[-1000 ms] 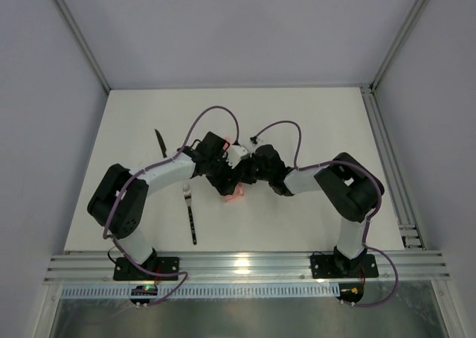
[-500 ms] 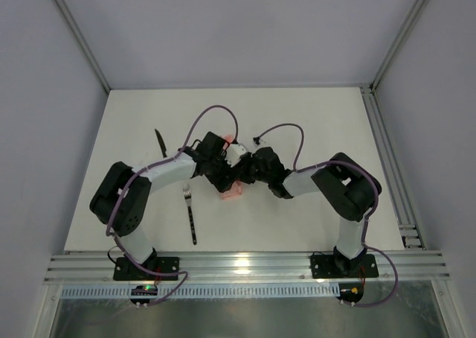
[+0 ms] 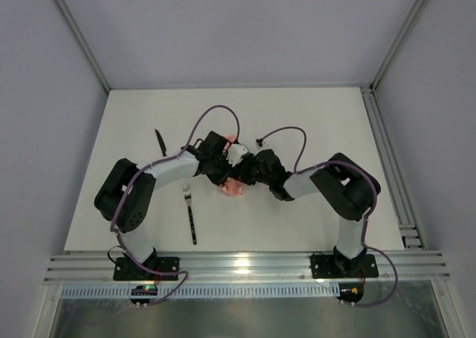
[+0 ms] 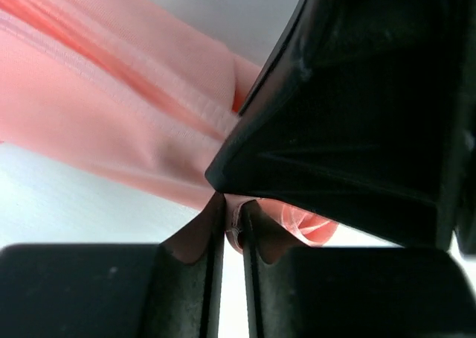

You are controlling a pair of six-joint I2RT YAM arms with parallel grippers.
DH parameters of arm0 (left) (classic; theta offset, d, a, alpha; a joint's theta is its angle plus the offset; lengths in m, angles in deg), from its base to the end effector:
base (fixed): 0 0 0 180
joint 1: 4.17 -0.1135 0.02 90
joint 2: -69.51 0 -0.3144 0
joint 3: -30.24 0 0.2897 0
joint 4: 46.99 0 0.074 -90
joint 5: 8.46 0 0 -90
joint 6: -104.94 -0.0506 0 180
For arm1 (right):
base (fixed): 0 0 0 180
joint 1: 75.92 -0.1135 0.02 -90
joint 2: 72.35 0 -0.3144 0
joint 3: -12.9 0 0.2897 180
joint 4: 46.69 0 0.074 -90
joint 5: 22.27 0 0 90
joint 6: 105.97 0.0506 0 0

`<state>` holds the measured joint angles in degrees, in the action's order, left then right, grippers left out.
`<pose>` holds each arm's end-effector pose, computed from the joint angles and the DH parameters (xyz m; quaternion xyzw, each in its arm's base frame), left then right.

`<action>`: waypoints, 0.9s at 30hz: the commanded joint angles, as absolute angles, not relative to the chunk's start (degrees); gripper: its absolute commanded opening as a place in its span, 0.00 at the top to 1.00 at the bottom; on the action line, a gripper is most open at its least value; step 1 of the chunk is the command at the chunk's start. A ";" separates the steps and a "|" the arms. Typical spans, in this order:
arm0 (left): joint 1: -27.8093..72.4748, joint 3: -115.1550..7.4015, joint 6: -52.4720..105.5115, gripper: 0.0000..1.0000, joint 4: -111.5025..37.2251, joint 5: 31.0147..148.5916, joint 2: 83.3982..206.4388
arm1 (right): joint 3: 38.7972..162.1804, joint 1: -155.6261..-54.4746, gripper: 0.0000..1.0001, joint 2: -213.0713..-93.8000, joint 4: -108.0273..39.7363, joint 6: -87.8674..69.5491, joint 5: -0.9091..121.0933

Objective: Fold the napkin into a case and place the utensils inside
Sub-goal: Stuff the top corner of the smaller-rectangle-folded napkin into the folded napkin.

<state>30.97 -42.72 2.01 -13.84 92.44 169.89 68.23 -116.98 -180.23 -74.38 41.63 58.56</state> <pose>0.3172 -0.2349 0.1816 0.4142 0.8695 -0.1388 0.2304 0.3002 0.2722 0.1306 0.0782 0.8375 0.4509 0.2986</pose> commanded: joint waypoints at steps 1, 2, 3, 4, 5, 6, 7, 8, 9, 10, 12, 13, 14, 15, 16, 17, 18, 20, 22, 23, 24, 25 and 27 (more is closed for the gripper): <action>30.99 -43.76 0.88 0.89 -15.70 89.98 168.57 | 68.10 -117.85 0.75 -177.39 -74.66 38.44 60.25; 30.73 -43.67 0.79 0.98 -16.05 89.89 168.22 | 68.10 -117.85 0.71 -176.78 -73.77 37.82 60.70; 30.55 -43.50 0.88 1.00 -16.40 89.89 168.04 | 68.01 -117.85 0.67 -176.16 -72.63 37.21 61.22; 30.46 -43.58 0.70 1.00 -16.58 89.89 167.95 | 67.92 -117.85 0.64 -175.02 -70.88 36.59 61.75; 30.29 -43.67 0.70 1.00 -16.40 89.98 167.86 | 67.83 -117.76 0.59 -174.49 -70.17 35.71 62.54; 30.03 -43.67 0.70 1.00 -16.32 90.24 167.77 | 67.75 -117.76 0.56 -173.96 -69.38 35.36 62.98; 29.85 -43.76 0.70 1.00 -16.31 90.33 167.77 | 67.57 -117.76 0.55 -172.91 -67.89 34.92 63.42; 29.76 -43.76 0.88 1.00 -16.31 90.51 167.60 | 67.22 -117.85 0.53 -172.38 -67.53 34.57 64.12; 29.59 -43.76 0.96 1.00 -16.40 90.59 167.42 | 66.96 -117.85 0.53 -171.85 -67.18 33.78 64.30; 29.50 -43.58 1.05 1.00 -16.40 90.59 167.25 | 66.61 -117.85 0.53 -170.89 -66.22 33.42 64.48; 29.32 -43.49 1.40 1.00 -16.84 90.68 166.81 | 66.08 -117.85 0.53 -169.92 -65.94 32.55 64.83; 29.23 -43.41 1.49 1.00 -17.10 90.68 166.63 | 65.90 -117.76 0.53 -169.39 -65.33 32.19 65.01; 29.23 -43.41 1.67 1.00 -17.28 90.60 166.46 | 65.73 -117.76 0.53 -168.69 -65.07 31.84 65.01; 29.23 -43.49 1.76 1.00 -17.28 90.59 166.28 | 65.72 -117.85 0.53 -168.42 -64.63 31.23 65.01; 29.23 -43.32 2.02 1.00 -17.54 90.59 166.11 | 65.72 -117.85 0.53 -168.16 -64.10 31.05 64.92; 29.23 -43.23 2.19 1.00 -18.15 90.51 166.02 | 65.64 -117.85 0.53 -167.89 -64.10 30.96 64.83; 29.23 -43.14 2.54 1.00 -18.42 90.42 165.76 | 65.55 -117.85 0.53 -167.89 -64.36 30.96 64.57; 29.23 -42.79 2.55 1.00 -19.21 89.98 165.58 | 65.02 -117.85 0.59 -167.63 -64.88 31.31 64.22; 29.23 -42.27 2.63 1.00 -20.09 89.54 165.31 | 64.58 -117.85 0.70 -167.72 -66.55 32.27 63.17; 29.23 -42.09 2.72 1.00 -20.70 89.37 165.23 | 64.58 -117.85 0.72 -167.98 -67.34 32.71 62.55; 29.23 -41.83 2.81 1.00 -21.14 89.28 165.23 | 64.76 -117.85 0.74 -169.02 -69.18 33.33 61.85; 29.23 -41.82 3.07 1.00 -21.32 89.28 165.23 | 65.37 -117.93 0.76 -169.64 -69.80 33.85 60.54; 29.23 -41.74 2.99 1.00 -21.67 89.19 165.40 | 66.16 -118.29 0.76 -171.83 -71.47 35.35 59.74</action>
<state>29.44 -42.20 2.12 -17.63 89.92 167.33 64.86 -117.55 -170.28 -65.50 33.78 61.43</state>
